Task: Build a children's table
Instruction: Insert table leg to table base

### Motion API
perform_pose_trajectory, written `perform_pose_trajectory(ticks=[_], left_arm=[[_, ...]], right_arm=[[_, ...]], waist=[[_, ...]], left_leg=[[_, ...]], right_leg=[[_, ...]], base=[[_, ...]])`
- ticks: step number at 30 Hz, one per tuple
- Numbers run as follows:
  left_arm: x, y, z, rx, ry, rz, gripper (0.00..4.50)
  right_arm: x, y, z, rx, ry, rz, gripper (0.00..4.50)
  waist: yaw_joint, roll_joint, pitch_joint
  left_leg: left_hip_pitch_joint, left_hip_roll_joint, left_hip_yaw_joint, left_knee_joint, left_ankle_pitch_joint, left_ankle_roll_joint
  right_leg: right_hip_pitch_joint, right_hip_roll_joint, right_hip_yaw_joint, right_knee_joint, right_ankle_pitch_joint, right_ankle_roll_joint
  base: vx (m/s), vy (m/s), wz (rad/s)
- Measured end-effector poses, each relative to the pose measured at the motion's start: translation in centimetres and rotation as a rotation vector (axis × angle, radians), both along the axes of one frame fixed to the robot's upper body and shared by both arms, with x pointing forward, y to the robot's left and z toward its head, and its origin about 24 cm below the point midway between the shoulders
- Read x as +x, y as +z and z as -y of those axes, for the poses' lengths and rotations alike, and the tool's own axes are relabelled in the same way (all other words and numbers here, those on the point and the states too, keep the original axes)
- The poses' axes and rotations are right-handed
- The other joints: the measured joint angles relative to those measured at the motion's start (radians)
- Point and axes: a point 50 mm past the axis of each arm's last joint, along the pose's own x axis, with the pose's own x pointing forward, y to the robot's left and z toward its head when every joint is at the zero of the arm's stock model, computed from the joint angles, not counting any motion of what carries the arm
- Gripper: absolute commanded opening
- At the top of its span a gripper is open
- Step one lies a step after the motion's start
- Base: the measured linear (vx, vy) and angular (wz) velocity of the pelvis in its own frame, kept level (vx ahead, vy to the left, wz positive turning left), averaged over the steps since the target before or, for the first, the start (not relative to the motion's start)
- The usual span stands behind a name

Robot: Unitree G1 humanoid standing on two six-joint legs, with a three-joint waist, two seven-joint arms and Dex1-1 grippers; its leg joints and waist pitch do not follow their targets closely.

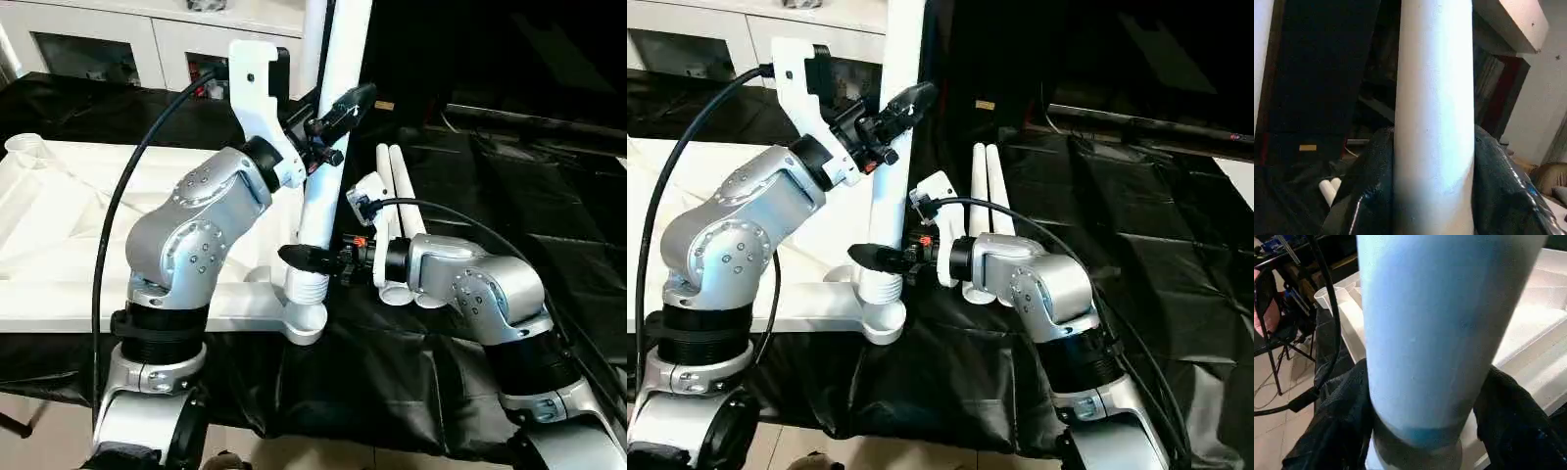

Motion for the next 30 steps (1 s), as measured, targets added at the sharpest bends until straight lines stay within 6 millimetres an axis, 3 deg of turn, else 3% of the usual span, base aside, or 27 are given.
perform_pose_trajectory(ticks=[13,24,30], left_arm=[[-0.30,-0.30,0.11,0.004,-0.016,-0.010,1.74],[-0.30,-0.31,0.09,0.005,-0.017,-0.011,1.74],[-0.32,-0.31,0.12,0.006,-0.023,-0.010,1.74]], right_arm=[[0.00,-0.02,-0.05,0.004,0.004,0.001,2.90],[-0.06,-0.02,-0.11,0.007,0.017,0.002,1.98],[-0.07,-0.02,-0.10,0.007,0.019,0.002,1.89]], waist=[[0.000,0.000,0.000],[0.000,0.000,0.000],[0.000,0.000,0.000]], left_leg=[[0.000,0.000,0.000,0.000,0.000,0.000],[0.000,0.000,0.000,0.000,0.000,0.000],[0.000,0.000,0.000,0.000,0.000,0.000]], right_leg=[[0.000,0.000,0.000,0.000,0.000,0.000],[0.000,0.000,0.000,0.000,0.000,0.000],[0.000,0.000,0.000,0.000,0.000,0.000]], base=[[0.000,0.000,0.00],[0.000,0.000,0.00],[0.000,0.000,0.00]])
